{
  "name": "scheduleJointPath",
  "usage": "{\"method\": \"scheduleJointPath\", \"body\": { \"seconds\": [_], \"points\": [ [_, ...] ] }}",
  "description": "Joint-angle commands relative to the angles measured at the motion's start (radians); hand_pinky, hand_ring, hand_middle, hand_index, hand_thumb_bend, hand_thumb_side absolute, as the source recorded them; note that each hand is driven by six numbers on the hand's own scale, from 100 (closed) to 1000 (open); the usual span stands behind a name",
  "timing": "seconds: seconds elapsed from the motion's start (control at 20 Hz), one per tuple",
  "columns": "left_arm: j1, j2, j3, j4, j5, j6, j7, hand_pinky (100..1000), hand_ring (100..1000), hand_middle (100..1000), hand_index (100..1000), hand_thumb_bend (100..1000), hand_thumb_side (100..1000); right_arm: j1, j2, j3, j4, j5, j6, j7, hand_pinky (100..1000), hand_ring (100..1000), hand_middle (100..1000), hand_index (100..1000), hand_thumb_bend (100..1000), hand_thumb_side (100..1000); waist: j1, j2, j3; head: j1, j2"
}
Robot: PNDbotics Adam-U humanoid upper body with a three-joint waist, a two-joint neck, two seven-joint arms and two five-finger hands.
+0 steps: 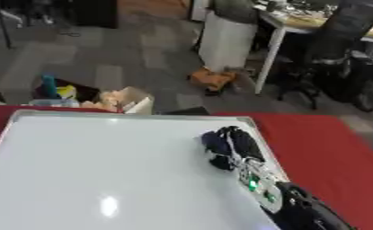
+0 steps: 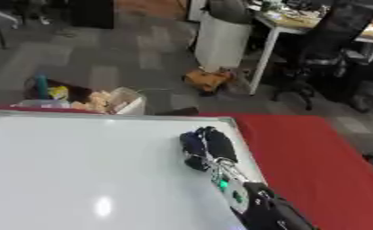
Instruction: Wipe the whiteboard clean with a brush.
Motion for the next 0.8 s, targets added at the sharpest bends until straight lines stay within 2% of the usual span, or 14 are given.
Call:
{"method": "scheduleJointPath", "body": {
  "seconds": [0.05,0.8],
  "points": [
    [-0.009,0.013,0.001,-0.018,0.005,-0.001,-0.004,440,528,570,844,734,528,-0.004,0.052,0.073,0.032,0.020,-0.017,0.043,609,675,624,741,100,322,0.008,-0.004,0.012,-0.005,-0.013],
    [-0.008,0.006,-0.005,-0.017,0.009,0.001,-0.011,439,528,570,844,733,528,-0.099,0.139,0.176,0.000,0.080,-0.095,0.113,611,675,617,740,100,338,0.012,-0.010,0.015,-0.018,-0.008]
  ]
}}
